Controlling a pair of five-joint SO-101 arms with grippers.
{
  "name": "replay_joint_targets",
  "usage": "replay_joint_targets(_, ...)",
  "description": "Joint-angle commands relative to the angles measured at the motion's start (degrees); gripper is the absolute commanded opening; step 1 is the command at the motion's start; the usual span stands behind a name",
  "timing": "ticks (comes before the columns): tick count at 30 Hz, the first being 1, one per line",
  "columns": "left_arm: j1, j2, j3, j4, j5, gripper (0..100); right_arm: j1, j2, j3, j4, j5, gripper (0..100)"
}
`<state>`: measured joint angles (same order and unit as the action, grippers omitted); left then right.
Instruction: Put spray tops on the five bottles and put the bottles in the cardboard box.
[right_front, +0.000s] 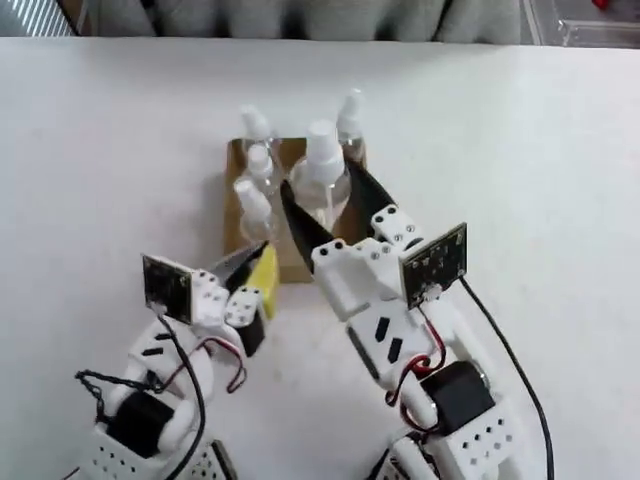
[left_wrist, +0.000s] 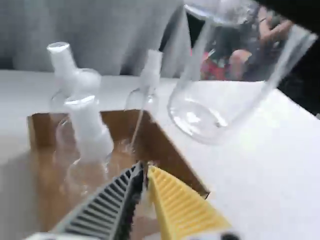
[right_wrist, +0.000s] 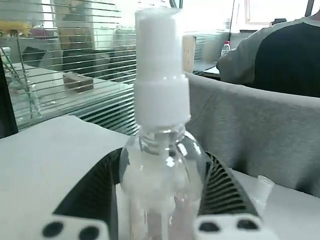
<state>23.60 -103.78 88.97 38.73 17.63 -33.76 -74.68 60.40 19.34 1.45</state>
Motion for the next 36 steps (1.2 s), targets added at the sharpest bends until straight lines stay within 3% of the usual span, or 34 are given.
replay_joint_targets(1, -5.85, -0.66, -8.09, 16.88, -2.90, 2, 2.33, -0.75, 1.23, -0.40, 0.44, 1.5)
replay_joint_targets(7, -16.04, -0.66, -7.65, 25.49, -14.15, 2, 5.23, -0.66, 8.18, -8.04, 0.62, 1.5)
replay_joint_targets(12, -24.40, -0.66, -2.55, 24.62, -15.38, 2, 5.67, -0.66, 13.19, -12.18, 0.53, 1.5)
replay_joint_targets(17, -30.20, -0.66, 5.45, 16.97, -15.38, 2, 5.67, -0.57, 17.14, -16.57, 0.53, 1.5)
replay_joint_targets(21, -33.36, -0.57, 8.00, 12.22, -15.38, 2, 5.76, 3.30, 18.73, -21.32, 0.70, 1.5)
replay_joint_targets(28, -34.07, -0.48, 8.00, 12.57, -15.38, 2, 5.85, 20.09, 18.55, -37.05, 0.88, 1.5)
replay_joint_targets(36, -34.15, -0.48, 8.00, 14.42, -15.47, 2, 11.30, 38.11, 15.65, -50.59, 0.44, 1.5)
